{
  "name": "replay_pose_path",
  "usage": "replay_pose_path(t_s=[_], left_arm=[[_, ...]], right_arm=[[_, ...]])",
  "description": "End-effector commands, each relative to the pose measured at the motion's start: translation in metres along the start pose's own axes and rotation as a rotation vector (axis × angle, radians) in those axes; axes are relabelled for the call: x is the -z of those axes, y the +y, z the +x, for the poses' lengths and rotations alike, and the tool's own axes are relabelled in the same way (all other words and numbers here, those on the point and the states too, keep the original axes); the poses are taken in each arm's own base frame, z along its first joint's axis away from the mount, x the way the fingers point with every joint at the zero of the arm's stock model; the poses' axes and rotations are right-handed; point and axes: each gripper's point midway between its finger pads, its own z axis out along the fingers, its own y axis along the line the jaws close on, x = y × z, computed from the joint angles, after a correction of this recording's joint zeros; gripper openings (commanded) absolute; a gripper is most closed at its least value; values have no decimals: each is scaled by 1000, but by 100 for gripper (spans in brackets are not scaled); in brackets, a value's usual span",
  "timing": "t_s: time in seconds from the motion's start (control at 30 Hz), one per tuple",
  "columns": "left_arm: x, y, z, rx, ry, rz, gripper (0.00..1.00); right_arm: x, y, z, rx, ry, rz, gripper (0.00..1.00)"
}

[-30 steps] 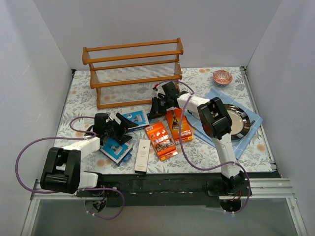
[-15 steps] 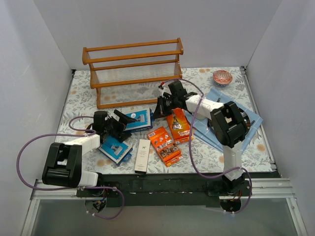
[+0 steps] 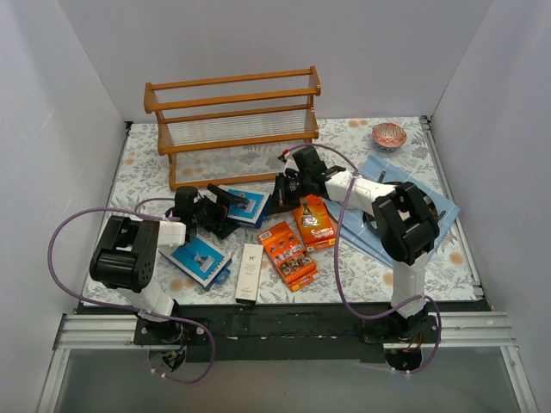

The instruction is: Place and organize the shaving razors onto the shelf

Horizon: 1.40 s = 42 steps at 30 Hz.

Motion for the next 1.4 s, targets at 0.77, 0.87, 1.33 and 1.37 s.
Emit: replay_pose_path(t_s=[0.77,0.87,1.33,1.37], left_arm=[[-44,-103,7,-169,189,346,32],[-65,-118,2,-181,201,375,34],[-115,-106,-12,-72,184,202,73],[-112,-105,-10,-86,193,199,75]], right_arm=[[35,11,40,77,5,-21,3],[38,-1,33,46,-13,-3,1],[55,-39,-9,-139,-119,102,1],[57,-39,-19,-140,-136,94,1]])
